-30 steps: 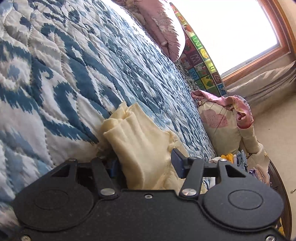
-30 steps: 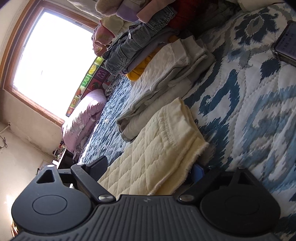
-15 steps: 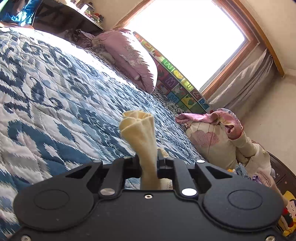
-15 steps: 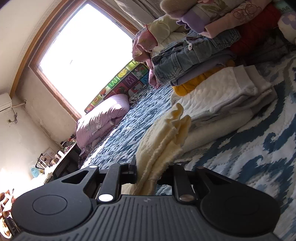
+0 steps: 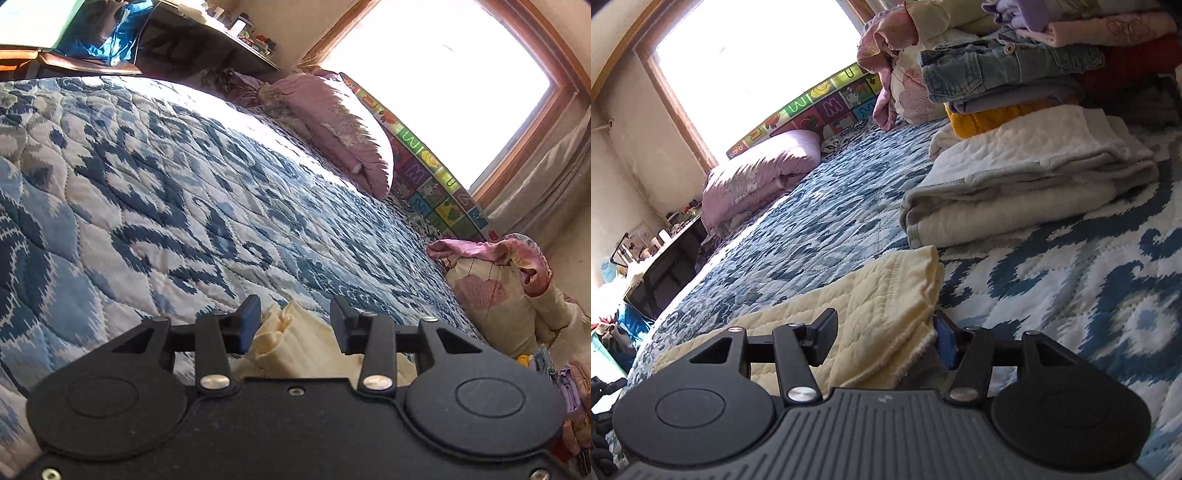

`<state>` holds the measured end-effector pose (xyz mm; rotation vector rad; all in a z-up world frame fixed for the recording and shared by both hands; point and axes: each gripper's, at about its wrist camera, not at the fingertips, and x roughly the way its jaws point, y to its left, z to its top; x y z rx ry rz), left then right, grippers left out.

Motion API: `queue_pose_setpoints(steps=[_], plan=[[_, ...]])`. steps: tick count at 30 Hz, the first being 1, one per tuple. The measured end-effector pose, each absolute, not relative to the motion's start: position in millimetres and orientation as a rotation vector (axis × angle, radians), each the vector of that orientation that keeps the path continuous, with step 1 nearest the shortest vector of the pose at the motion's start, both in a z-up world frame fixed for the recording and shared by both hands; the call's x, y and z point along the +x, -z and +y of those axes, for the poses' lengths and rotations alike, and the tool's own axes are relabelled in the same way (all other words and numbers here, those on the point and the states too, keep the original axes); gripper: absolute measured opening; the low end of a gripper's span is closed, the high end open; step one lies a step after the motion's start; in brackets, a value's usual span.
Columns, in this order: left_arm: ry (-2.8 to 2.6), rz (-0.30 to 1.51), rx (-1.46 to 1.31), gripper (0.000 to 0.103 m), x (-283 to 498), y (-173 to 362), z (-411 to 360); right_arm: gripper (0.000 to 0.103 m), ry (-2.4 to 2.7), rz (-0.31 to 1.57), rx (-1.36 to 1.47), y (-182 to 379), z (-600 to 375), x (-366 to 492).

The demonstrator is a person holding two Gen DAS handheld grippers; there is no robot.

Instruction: Fold clothes

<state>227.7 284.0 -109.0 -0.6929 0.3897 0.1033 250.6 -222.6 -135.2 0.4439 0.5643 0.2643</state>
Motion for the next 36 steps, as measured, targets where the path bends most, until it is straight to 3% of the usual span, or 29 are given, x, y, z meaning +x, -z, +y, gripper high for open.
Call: queue_pose_setpoints(steps=[3,12,21,25,27,28,29,34,36], plan=[[-0.028,0.391,-0.652,0.040,232,104,272,0.057,-0.293,0.549,0.289,119,-210,240],[0.078,0.485,-0.540,0.043,261,107,220,0.064,-0.248,0.580,0.170,94,-213,262],[0.146,0.528,-0.597,0.049,286,113,189,0.068,-0.316,0.706,0.091,118,-217,338],[0.133,0.540,-0.590,0.049,291,116,184,0.076,-0.358,0.775,0.145,133,-223,360],[0.131,0.540,-0.593,0.049,293,117,182,0.068,-0.383,0.781,0.159,134,-225,362],[0.131,0.539,-0.594,0.049,293,117,182,0.052,-0.398,0.774,0.160,133,-226,361],[0.132,0.540,-0.595,0.050,294,117,181,0.046,-0.415,0.766,0.150,132,-224,359],[0.128,0.544,-0.592,0.050,293,118,179,0.022,-0.440,0.679,-0.010,118,-209,341],[0.132,0.544,-0.600,0.050,292,118,181,0.020,-0.441,0.641,-0.041,111,-206,333]])
